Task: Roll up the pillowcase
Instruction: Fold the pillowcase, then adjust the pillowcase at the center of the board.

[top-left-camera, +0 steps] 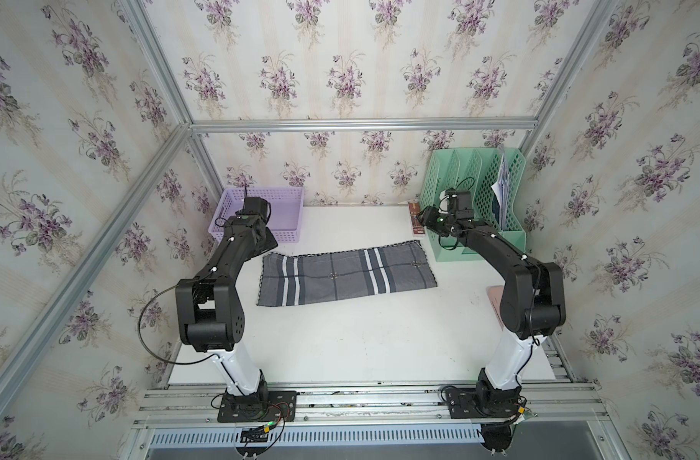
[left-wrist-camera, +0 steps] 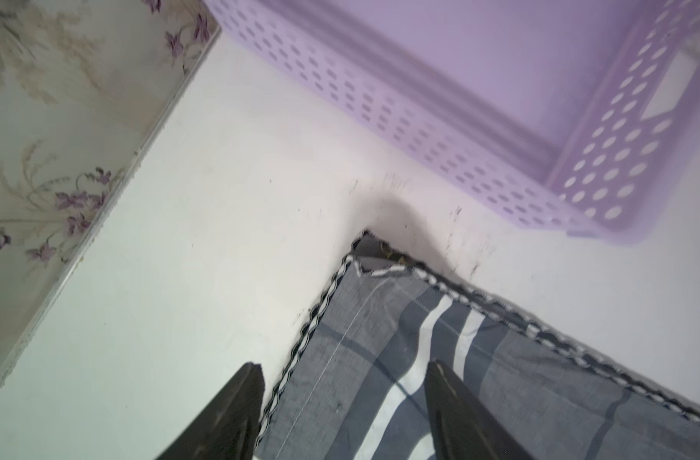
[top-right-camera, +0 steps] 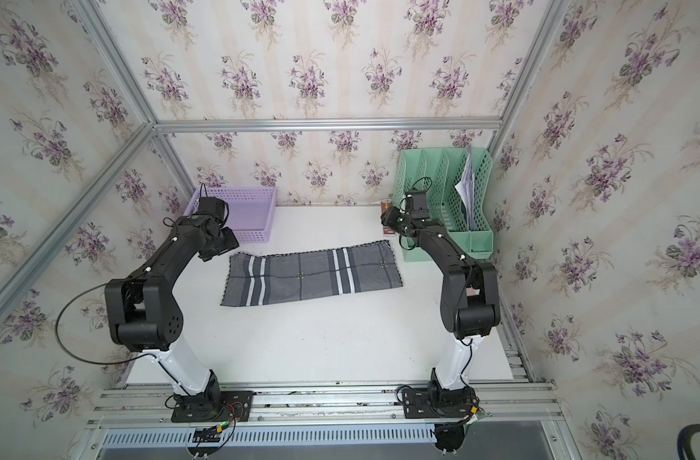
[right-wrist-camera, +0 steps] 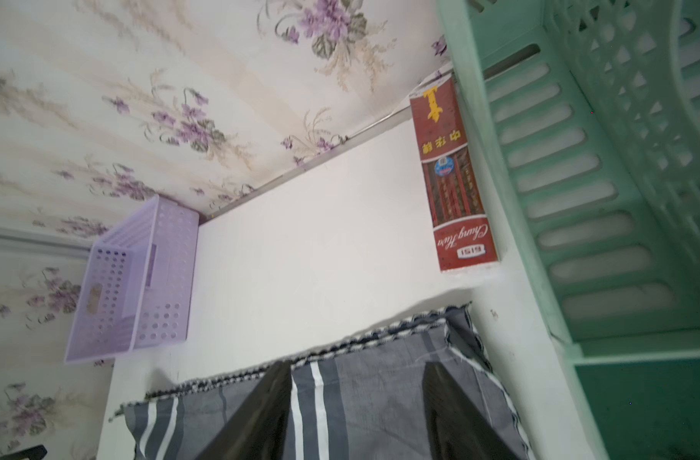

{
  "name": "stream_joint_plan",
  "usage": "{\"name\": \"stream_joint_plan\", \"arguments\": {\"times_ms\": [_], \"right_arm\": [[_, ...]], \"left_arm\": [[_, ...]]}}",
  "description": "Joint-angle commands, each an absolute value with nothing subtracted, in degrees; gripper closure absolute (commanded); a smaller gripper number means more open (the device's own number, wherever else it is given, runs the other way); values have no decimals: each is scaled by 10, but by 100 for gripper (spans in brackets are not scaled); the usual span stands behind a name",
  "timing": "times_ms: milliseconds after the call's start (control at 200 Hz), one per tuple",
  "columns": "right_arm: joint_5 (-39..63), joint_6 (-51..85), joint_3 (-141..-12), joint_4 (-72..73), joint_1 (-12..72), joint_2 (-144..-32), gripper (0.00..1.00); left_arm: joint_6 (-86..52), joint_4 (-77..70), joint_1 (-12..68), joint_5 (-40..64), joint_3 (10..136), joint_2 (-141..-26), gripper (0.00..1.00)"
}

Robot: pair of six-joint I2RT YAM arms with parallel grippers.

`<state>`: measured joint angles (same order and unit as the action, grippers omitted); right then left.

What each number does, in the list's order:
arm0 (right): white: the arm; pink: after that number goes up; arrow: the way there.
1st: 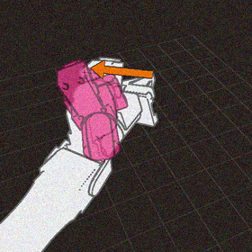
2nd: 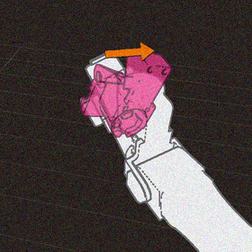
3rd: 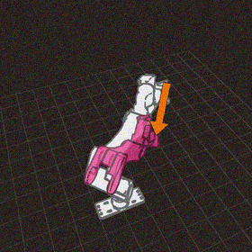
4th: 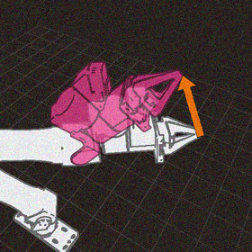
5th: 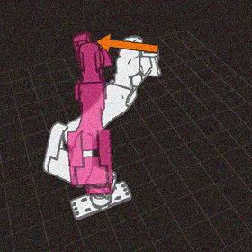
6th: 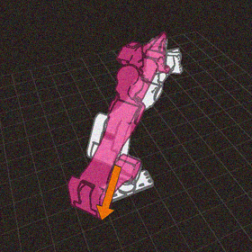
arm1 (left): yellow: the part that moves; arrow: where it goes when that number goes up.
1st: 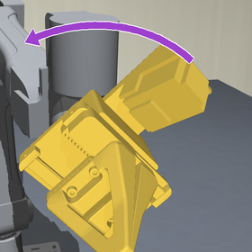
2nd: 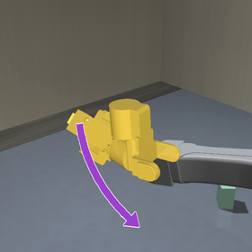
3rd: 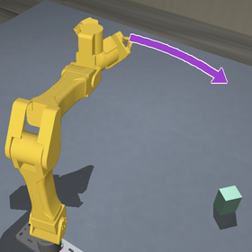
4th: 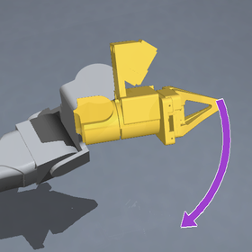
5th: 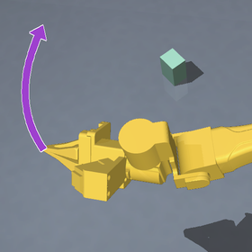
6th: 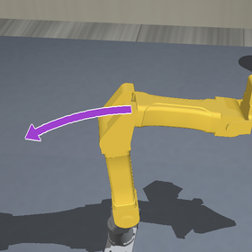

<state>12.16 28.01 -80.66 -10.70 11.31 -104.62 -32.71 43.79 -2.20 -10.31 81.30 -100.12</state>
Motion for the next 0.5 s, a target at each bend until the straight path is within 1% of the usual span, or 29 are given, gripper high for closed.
{"name": "stream_joint_plan", "arguments": {"times_ms": [0,100,140,235,350,435,494], "right_arm": [[64,227,-746,-152,145,-1018,54],[46,225,-661,-124,174,-978,71],[43,224,-638,-112,184,-969,76],[54,218,-625,-114,195,-980,81],[49,211,-622,-116,203,-1000,83],[35,216,-622,-118,203,-1022,83],[30,221,-628,-125,203,-1040,84]], "left_arm": [[-348,439,-22,-96,732,-978,30],[-343,417,-22,-86,666,-965,31],[-341,411,-22,-86,651,-966,31],[-339,409,-23,-92,637,-981,30],[-337,405,-24,-87,643,-1009,29],[-338,409,-24,-84,655,-1029,33],[-339,415,-24,-84,663,-1040,40]]}}
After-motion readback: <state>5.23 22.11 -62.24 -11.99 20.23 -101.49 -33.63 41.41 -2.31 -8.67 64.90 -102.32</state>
